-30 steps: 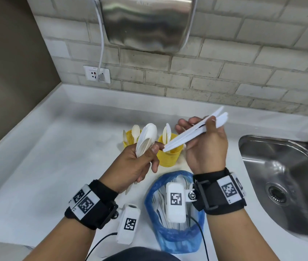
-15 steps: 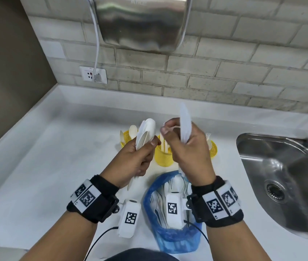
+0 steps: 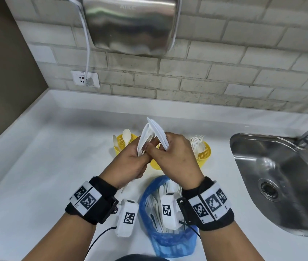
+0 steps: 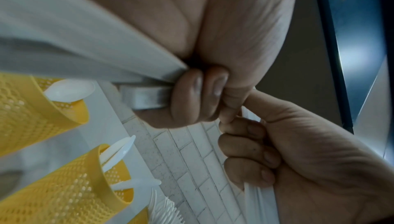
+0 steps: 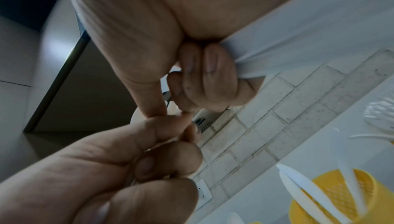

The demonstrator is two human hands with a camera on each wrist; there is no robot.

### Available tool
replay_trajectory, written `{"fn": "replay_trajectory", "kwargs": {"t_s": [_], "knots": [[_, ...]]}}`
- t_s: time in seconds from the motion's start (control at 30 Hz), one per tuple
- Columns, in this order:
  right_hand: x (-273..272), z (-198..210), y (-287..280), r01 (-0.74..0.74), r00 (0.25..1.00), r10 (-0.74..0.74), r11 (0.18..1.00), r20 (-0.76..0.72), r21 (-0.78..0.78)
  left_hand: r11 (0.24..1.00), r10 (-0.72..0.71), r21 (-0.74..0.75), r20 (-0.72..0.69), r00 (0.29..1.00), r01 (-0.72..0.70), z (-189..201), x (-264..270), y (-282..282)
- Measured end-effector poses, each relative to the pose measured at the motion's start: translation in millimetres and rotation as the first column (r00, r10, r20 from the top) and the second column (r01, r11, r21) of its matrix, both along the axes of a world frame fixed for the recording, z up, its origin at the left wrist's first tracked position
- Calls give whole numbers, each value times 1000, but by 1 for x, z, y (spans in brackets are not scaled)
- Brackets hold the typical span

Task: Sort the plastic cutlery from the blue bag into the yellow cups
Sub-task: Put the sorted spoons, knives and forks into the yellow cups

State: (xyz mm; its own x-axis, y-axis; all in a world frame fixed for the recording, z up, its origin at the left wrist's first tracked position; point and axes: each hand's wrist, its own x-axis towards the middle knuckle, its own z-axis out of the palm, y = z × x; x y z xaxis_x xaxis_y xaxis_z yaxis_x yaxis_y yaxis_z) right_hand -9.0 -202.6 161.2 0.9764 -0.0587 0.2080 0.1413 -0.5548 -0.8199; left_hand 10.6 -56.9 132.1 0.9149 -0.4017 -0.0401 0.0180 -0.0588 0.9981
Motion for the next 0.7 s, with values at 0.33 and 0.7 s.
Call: {"fn": "replay_trajectory", "kwargs": {"t_s": [0.33,0.7], "knots": [[5,-4,-3,164,978,-175,981,116,99,997,-3,-75,-11,1000,3,6,-8,3],[1,-5,11,116,986,5,699,-167,706,991,19,-137,76,997,-8,19,-14,0]]}}
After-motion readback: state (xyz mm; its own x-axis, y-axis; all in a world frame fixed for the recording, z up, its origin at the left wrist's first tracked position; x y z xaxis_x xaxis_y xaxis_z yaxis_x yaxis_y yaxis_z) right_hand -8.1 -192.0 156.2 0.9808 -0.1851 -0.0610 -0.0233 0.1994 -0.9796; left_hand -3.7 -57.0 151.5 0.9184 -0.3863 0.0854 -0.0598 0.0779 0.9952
